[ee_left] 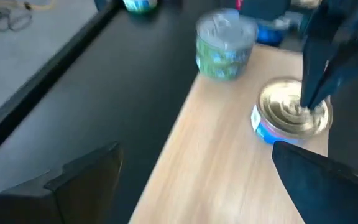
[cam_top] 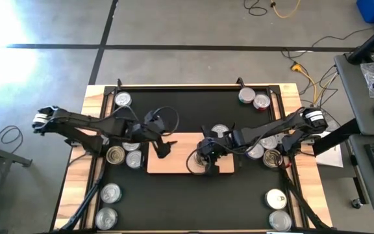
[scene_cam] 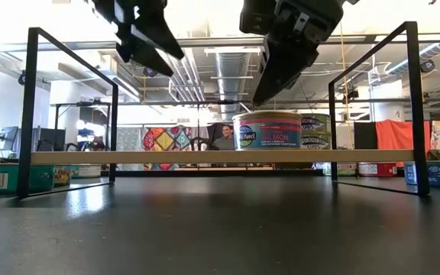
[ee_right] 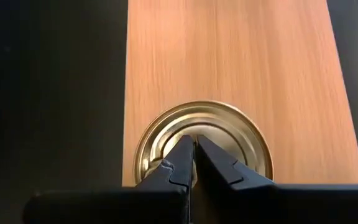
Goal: Stack canned seafood by type on shelf
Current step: Put the bottom right blue and orange tuna can on the shelf
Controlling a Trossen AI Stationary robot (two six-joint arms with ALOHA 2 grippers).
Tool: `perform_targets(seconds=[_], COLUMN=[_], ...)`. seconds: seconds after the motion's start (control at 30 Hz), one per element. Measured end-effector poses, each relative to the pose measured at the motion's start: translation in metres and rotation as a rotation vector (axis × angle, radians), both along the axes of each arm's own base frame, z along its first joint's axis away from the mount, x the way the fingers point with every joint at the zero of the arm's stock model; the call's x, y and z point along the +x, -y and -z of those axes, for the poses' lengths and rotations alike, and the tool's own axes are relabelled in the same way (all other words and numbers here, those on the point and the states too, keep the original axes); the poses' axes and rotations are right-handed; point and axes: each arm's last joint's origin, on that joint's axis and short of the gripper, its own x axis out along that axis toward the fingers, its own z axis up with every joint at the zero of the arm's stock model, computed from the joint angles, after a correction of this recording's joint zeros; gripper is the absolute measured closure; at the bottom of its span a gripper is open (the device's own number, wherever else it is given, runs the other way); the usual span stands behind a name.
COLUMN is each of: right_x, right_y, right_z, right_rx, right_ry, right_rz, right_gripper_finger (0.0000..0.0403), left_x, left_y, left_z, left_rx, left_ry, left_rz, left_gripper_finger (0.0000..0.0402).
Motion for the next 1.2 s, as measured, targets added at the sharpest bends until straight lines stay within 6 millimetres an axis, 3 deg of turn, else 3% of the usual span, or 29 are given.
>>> perform_targets(seconds=[0.13,0.33,0.63,1.03,1.2], right_x=[0.002,0.001,-0.015,-0.041,-0.044], right_y=[-0.001,-0.002,0.001,0.004,0.005], right_z=[0.005,0.007,0.012,-0.01,-0.021], right_rx=[0.012,0.039,0.006,0.01,0.027], right_ry=[-0.013,-0.03,-0.202,-0.316,-0.26], right_rz=[-0.003,-0.035,-0.076,-0.039,-0.023], right_gripper_finger=[0.039,0.039,0.039,0.039,0.039], left_x=[-0.004,-0.005,-0.006,-0.007,-0.004], left_y=[-0.002,-0.003,-0.004,-0.006,-0.006], left_z=[-0.013,-0.016,-0.014,-0.015,-0.013], left_rx=[0.018,0.038,0.05,0.057,0.049], left_ry=[0.058,0.053,0.033,0.036,0.037], left_rz=[-0.036,-0.049,-0.051,-0.065,-0.072], left_gripper_finger=[0.0003,0.0003,0.0003,0.0003,0.0003])
